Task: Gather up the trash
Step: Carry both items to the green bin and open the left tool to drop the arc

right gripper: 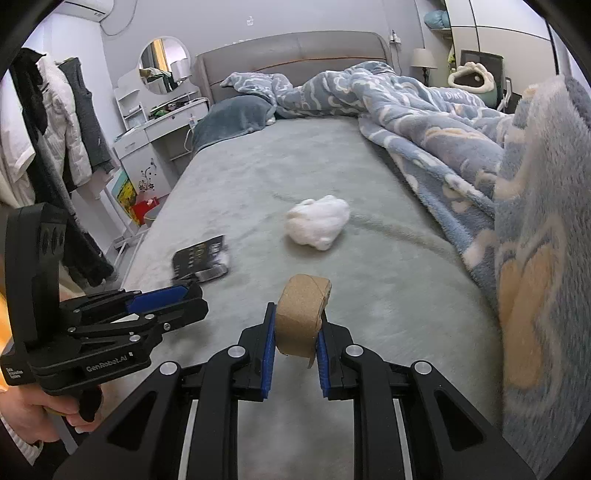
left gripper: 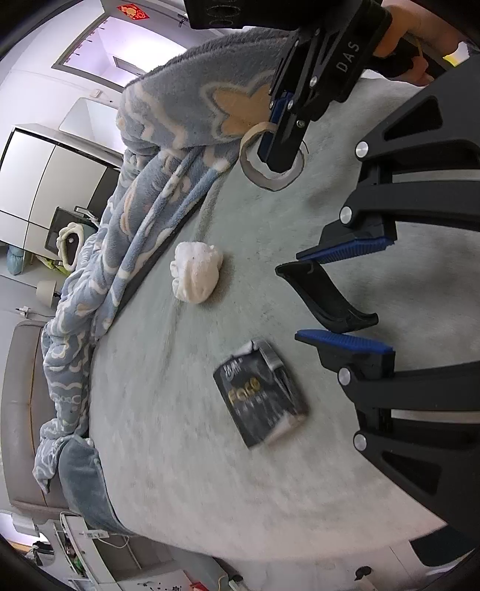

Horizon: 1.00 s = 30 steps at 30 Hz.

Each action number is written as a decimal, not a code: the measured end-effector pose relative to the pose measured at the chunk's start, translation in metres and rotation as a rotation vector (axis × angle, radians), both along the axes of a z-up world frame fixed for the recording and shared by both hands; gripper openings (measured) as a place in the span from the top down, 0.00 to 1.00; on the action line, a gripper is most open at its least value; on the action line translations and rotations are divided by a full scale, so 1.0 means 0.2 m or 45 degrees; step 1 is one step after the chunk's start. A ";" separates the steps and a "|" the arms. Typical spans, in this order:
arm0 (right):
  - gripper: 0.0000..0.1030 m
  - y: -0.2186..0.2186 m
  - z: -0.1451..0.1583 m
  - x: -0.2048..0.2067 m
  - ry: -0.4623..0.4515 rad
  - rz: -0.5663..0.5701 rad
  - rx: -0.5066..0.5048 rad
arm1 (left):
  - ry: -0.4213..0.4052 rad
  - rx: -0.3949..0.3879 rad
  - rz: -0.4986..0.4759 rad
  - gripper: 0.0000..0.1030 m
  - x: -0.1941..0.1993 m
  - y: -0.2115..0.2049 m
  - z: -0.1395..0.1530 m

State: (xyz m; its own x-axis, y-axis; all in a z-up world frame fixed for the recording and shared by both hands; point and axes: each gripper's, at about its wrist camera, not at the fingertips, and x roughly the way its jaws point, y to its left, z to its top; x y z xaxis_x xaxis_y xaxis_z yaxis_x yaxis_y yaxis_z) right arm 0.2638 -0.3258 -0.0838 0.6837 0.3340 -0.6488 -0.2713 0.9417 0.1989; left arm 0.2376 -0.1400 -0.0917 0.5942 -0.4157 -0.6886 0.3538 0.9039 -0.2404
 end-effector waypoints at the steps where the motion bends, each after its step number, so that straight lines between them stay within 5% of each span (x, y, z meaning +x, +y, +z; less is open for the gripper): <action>1: 0.81 0.01 0.01 -0.01 -0.003 0.000 0.002 | -0.001 0.001 0.003 0.62 -0.02 0.02 0.01; 30: 0.81 0.73 0.02 -0.35 -0.011 0.176 0.020 | 0.031 0.072 0.174 0.62 -0.46 0.74 0.06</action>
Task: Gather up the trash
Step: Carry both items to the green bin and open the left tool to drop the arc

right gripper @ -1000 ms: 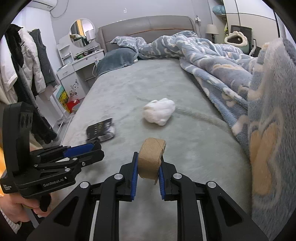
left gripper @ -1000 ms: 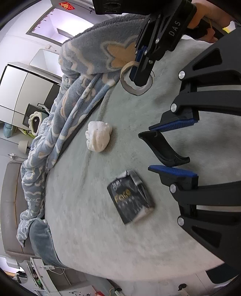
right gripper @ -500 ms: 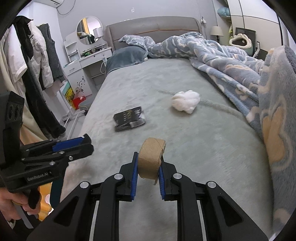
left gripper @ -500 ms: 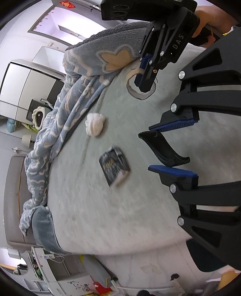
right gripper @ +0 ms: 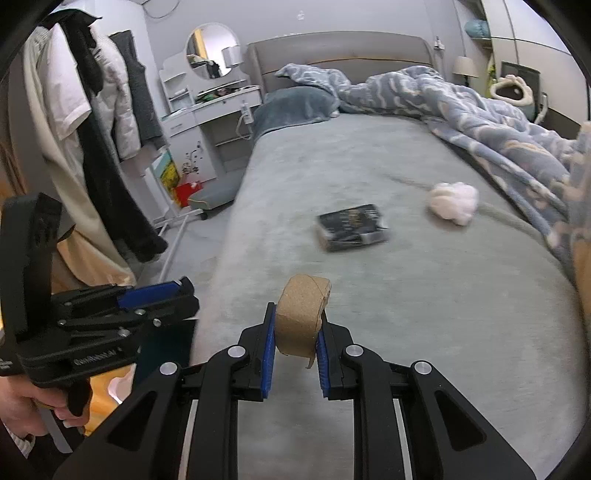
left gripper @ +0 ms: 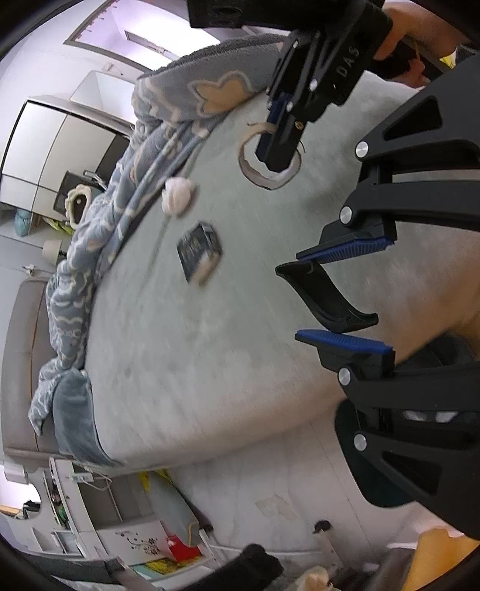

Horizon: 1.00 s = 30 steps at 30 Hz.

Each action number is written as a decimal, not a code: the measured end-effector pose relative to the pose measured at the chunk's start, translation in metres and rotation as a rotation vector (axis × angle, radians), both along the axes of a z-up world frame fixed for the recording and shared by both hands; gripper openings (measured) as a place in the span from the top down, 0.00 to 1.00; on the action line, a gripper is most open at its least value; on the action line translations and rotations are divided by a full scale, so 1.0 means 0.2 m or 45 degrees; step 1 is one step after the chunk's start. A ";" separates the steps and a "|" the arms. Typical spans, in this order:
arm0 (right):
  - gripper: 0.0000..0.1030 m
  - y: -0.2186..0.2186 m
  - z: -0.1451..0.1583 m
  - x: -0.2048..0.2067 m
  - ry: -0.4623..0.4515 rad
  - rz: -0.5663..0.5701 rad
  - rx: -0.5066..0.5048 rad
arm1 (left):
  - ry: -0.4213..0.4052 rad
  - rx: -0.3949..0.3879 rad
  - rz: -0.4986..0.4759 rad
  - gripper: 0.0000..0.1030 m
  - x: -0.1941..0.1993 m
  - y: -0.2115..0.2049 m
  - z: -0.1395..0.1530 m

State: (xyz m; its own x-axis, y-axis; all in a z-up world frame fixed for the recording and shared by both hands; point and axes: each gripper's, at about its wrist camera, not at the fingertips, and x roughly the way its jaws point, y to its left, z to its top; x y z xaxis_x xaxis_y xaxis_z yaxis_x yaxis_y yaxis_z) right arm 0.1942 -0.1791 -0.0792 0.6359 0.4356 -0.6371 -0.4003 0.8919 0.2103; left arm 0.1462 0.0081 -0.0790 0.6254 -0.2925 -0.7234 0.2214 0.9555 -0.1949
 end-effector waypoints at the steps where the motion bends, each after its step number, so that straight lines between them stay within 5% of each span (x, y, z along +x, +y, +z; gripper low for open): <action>1: 0.81 0.03 0.00 -0.01 -0.003 0.008 -0.003 | 0.009 0.001 0.011 0.62 0.00 0.03 -0.01; 30: 0.81 0.78 -0.03 -0.04 0.047 0.256 -0.013 | 0.406 0.091 0.176 0.60 -0.09 0.74 -0.44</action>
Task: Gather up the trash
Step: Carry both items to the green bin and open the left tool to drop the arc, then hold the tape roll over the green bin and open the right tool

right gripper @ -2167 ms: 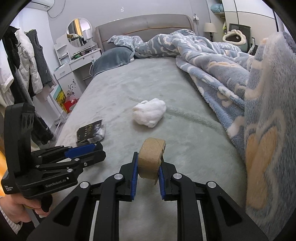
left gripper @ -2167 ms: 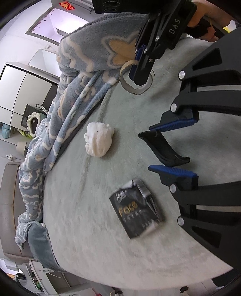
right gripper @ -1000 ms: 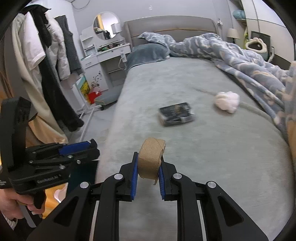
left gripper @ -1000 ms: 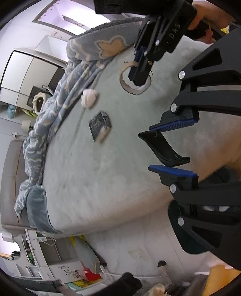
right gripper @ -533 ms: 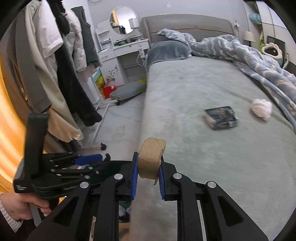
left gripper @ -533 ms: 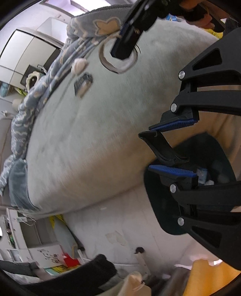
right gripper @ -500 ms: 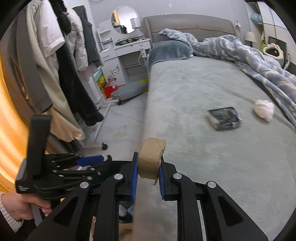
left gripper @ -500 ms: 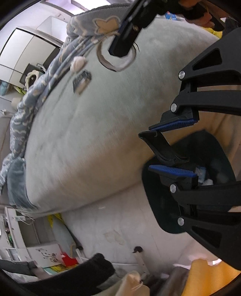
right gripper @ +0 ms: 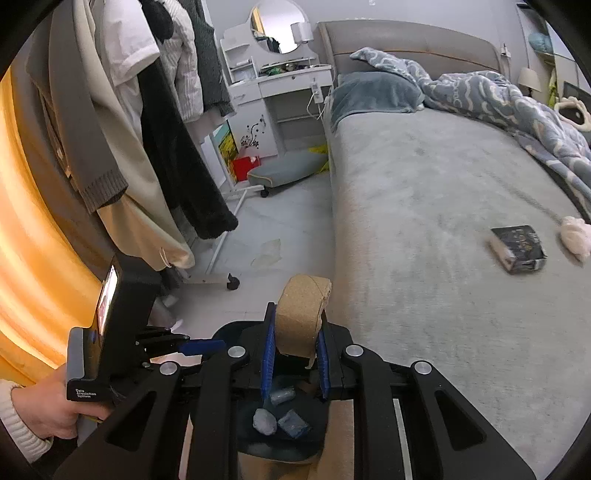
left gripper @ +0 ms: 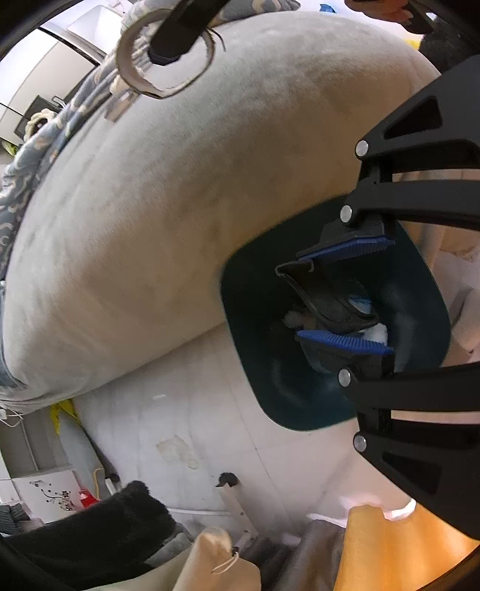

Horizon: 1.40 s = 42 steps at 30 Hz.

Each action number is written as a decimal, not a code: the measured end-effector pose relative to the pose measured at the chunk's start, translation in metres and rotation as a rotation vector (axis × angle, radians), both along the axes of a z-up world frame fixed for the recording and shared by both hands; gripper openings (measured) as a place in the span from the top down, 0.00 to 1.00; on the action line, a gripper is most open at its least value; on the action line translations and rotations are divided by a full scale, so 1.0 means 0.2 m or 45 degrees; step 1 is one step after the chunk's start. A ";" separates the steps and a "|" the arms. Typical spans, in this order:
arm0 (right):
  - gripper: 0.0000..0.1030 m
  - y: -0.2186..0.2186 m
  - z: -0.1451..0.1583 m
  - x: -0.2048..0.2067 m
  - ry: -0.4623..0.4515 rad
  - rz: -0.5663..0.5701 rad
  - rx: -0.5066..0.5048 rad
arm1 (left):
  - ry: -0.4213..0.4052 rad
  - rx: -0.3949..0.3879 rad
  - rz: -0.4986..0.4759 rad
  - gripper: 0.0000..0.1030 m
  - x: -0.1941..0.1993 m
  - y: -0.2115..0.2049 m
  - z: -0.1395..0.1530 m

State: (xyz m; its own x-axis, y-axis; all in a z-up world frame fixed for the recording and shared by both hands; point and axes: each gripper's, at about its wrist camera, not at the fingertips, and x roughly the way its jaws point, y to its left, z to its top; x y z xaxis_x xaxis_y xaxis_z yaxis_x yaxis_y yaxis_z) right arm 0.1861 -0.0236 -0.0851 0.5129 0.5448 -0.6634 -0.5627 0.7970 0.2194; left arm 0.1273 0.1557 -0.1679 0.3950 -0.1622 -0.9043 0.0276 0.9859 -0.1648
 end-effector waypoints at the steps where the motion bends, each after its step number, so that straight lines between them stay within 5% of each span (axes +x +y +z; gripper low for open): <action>1: 0.81 0.01 -0.01 0.00 0.005 0.004 -0.001 | 0.017 0.001 0.003 0.60 0.00 0.02 -0.02; 10: 0.81 0.17 -0.07 0.01 0.048 0.058 -0.031 | 0.164 0.000 0.003 0.48 -0.04 0.14 -0.14; 20: 0.81 0.30 -0.19 0.06 0.141 0.078 -0.070 | 0.180 -0.012 0.025 0.27 -0.06 0.27 -0.15; 42: 0.81 0.39 -0.64 0.11 0.487 0.098 -0.232 | -0.169 -0.107 0.104 0.22 -0.07 0.39 0.18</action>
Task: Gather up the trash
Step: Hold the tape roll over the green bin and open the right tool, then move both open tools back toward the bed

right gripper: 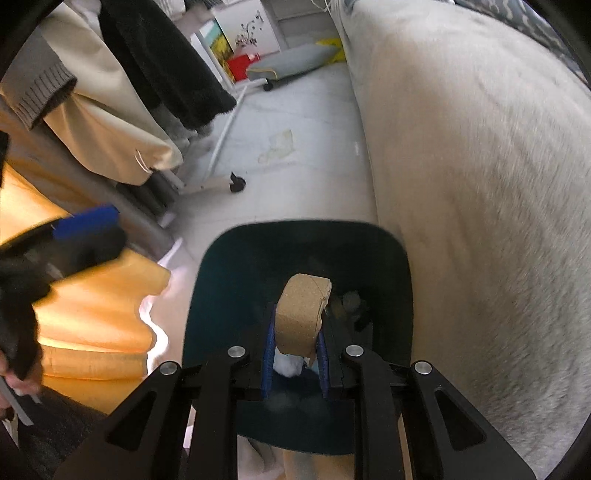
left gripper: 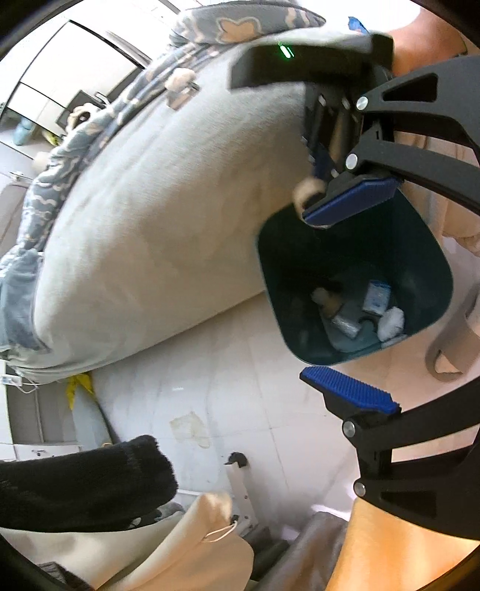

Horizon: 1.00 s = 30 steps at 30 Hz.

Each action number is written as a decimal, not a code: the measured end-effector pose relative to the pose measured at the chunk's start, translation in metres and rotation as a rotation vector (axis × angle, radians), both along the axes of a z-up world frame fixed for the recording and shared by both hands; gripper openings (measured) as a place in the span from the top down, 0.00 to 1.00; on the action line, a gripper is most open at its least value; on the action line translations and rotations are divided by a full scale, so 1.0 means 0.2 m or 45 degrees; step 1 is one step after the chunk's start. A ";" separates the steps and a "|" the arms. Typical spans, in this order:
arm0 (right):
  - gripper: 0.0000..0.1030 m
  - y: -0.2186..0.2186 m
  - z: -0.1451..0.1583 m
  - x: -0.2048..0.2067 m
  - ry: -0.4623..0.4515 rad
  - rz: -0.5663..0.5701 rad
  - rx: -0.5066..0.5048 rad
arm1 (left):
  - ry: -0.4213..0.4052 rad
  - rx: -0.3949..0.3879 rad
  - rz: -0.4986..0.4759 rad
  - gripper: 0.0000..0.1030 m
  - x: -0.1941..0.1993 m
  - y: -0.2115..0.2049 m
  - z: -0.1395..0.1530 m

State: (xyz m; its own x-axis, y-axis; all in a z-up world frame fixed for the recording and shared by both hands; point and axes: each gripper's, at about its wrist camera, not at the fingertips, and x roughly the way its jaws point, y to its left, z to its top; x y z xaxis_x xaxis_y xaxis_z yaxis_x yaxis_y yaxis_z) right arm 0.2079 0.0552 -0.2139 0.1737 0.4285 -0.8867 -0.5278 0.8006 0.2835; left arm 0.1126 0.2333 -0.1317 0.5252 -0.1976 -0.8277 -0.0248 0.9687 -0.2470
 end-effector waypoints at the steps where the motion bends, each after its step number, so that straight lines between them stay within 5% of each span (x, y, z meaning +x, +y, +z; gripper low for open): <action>1: 0.81 0.00 -0.01 0.00 0.010 0.001 -0.007 | -0.024 -0.006 0.001 0.23 0.00 0.00 0.02; 11: 0.79 0.02 -0.09 -0.03 0.085 0.059 -0.059 | -0.208 0.018 -0.022 0.30 -0.01 -0.05 0.18; 15: 0.48 0.03 -0.09 -0.04 0.103 0.093 -0.073 | -0.288 0.037 -0.041 0.31 -0.01 -0.09 0.25; 21: 0.40 0.03 -0.08 -0.02 0.128 0.133 -0.080 | -0.399 0.032 -0.027 0.34 0.01 -0.11 0.35; 30: 0.40 0.00 0.04 0.04 0.065 0.185 -0.043 | -0.460 -0.057 0.008 0.34 0.10 -0.14 0.42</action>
State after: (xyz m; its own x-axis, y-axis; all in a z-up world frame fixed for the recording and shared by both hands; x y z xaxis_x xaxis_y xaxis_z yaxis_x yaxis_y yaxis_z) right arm 0.2152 0.0544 -0.2064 0.0667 0.4156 -0.9071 -0.6243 0.7265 0.2870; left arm 0.1327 0.2050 -0.0473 0.7835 -0.2255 -0.5790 0.0662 0.9568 -0.2830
